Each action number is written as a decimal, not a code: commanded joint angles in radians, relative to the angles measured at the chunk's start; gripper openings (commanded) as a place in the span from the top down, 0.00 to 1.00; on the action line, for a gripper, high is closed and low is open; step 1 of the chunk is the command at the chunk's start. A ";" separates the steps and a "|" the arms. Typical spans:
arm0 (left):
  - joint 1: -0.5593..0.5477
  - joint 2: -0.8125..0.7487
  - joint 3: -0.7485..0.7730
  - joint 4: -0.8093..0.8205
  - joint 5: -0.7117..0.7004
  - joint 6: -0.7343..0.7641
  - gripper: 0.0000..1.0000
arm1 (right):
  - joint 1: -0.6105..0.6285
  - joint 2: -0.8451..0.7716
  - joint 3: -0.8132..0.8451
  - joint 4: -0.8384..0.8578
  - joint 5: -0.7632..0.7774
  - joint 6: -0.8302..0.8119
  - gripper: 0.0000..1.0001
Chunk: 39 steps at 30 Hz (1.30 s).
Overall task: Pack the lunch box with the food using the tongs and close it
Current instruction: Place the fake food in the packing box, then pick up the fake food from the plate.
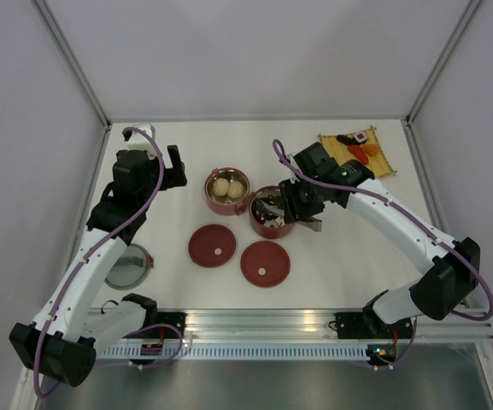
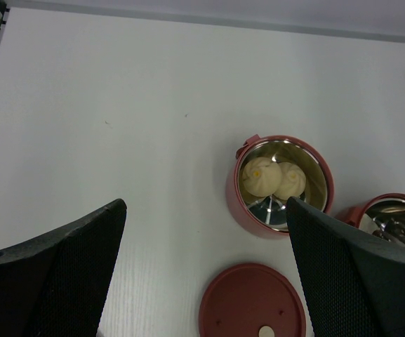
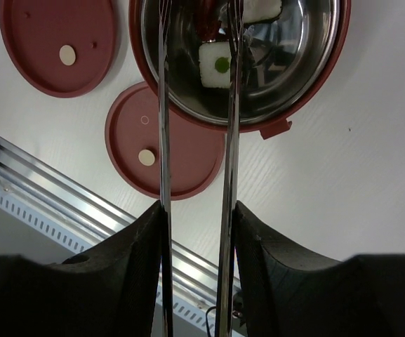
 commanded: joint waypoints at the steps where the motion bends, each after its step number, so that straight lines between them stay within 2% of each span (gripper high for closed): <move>1: 0.004 -0.019 0.025 0.013 0.011 -0.002 0.00 | 0.002 -0.011 0.053 0.025 0.041 -0.011 0.51; 6: 0.004 -0.016 0.025 0.013 0.016 -0.004 0.00 | -0.024 -0.016 0.099 0.014 0.081 -0.010 0.54; 7: 0.004 -0.016 0.025 0.013 0.016 -0.004 0.00 | -0.081 -0.011 0.140 0.005 0.081 -0.022 0.54; 9: 0.004 -0.016 0.025 0.013 0.016 -0.004 0.00 | -0.098 -0.008 0.174 0.000 0.092 -0.040 0.54; 12: 0.004 -0.017 0.023 0.013 0.017 -0.005 0.00 | -0.190 0.009 0.224 0.002 0.104 -0.088 0.54; 15: 0.004 -0.017 0.025 0.014 0.017 -0.005 0.00 | -0.326 0.039 0.222 0.074 0.146 -0.093 0.55; 20: 0.004 -0.017 0.025 0.013 0.017 -0.005 0.00 | -0.457 0.137 0.188 0.198 0.132 -0.077 0.56; 27: 0.004 -0.011 0.023 0.014 0.013 -0.004 0.00 | -0.659 0.280 0.257 0.238 0.152 -0.100 0.57; 32: 0.004 0.001 0.023 0.013 0.011 -0.002 0.00 | -0.701 0.345 0.291 0.229 0.250 -0.137 0.57; 39: 0.004 0.014 0.023 0.013 0.005 0.001 0.00 | -0.710 0.398 0.308 0.241 0.215 -0.227 0.57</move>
